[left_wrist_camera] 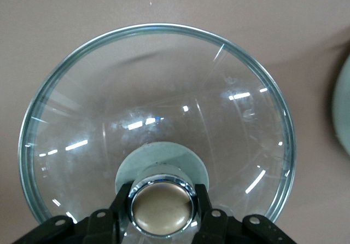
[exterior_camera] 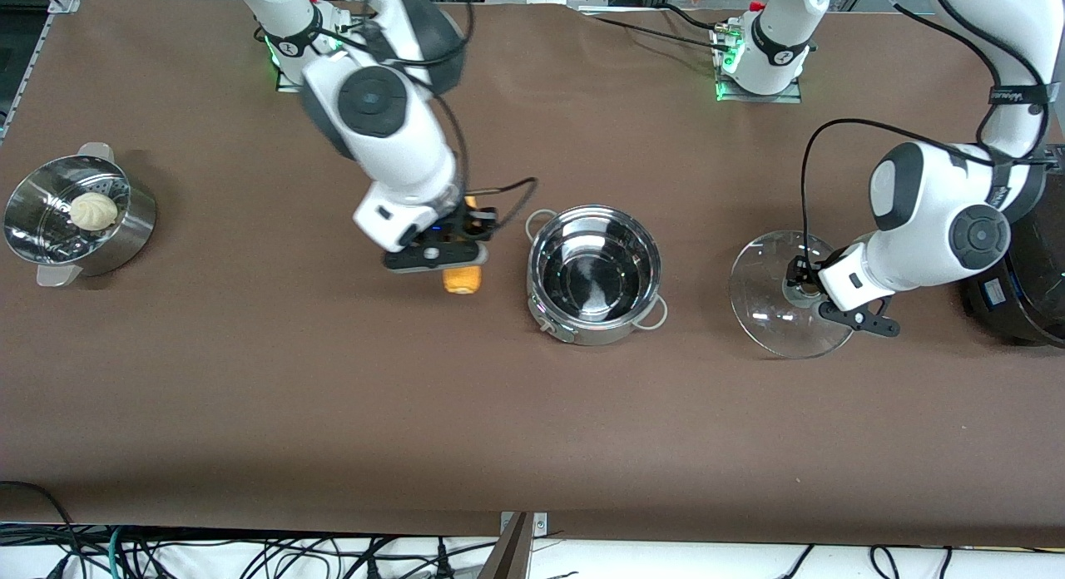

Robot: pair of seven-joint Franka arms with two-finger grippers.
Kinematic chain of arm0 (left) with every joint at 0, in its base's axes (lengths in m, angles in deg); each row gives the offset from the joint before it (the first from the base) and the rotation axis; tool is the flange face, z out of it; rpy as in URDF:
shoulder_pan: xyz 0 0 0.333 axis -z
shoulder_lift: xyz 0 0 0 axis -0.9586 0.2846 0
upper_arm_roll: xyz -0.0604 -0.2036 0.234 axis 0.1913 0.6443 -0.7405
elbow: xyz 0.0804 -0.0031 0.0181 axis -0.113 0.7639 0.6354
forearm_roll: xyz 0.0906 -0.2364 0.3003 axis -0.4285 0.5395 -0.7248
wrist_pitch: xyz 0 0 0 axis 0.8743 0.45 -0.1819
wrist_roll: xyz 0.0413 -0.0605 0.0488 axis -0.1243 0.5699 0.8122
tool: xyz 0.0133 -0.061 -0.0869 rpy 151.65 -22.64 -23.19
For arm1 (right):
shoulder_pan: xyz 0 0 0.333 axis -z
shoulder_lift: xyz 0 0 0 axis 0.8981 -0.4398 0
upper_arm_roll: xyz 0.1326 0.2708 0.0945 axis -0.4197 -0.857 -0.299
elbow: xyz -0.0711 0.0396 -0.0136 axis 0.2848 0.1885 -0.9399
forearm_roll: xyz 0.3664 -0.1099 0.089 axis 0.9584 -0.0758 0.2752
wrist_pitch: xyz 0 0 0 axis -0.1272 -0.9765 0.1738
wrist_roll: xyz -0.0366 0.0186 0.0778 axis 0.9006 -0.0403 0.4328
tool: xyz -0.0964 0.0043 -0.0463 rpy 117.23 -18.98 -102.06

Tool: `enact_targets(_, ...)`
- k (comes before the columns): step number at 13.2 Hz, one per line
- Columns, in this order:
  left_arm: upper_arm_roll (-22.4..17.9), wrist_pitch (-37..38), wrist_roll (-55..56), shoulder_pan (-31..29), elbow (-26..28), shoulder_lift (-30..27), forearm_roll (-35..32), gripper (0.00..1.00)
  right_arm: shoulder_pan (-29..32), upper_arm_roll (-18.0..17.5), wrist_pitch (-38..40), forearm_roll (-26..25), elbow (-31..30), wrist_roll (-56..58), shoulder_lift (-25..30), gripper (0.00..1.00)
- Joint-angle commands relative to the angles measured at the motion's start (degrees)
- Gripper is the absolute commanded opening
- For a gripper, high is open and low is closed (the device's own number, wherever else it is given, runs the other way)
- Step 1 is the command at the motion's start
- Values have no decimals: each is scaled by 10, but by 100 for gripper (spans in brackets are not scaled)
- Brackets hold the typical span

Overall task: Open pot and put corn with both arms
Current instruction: 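Lift the corn over the pot while the left gripper lifts the lid, then lower the corn into the pot while the left gripper sets the lid down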

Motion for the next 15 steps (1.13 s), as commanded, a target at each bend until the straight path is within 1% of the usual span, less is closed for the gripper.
enact_targets(1,-6,-88,-24,-1,76,-12,10,0,-88,39,43,-19,184,-77,-126,0)
enact_targets(3,-11,-104,-24,-1,91,-2,10,0,-150,92,29,-19,198,-93,-149,0)
enact_targets(4,-14,-105,-24,-1,91,3,10,0,-166,104,17,-19,198,-97,-156,0)
enact_targets(7,-14,-105,-19,0,98,15,10,0,-189,107,-19,-19,201,-144,-185,0)
enact_targets(9,-14,-105,-18,0,98,22,11,41,-196,108,-23,-19,224,-144,-202,0)
enact_targets(10,-14,-105,-18,0,98,22,11,84,-196,107,-27,-19,235,-144,-212,0)
enact_targets(11,-14,-104,-18,0,98,21,11,100,-196,106,-39,-19,238,-144,-221,0)
enact_targets(12,-15,-102,-19,0,98,19,11,100,-201,107,-52,-19,238,-144,-229,0)
enact_targets(13,-24,-97,-23,0,98,16,10,100,-211,110,-62,-19,238,-144,-236,0)
enact_targets(15,-35,-66,-21,-1,89,-10,16,100,-213,110,-77,-19,238,-144,-245,0)
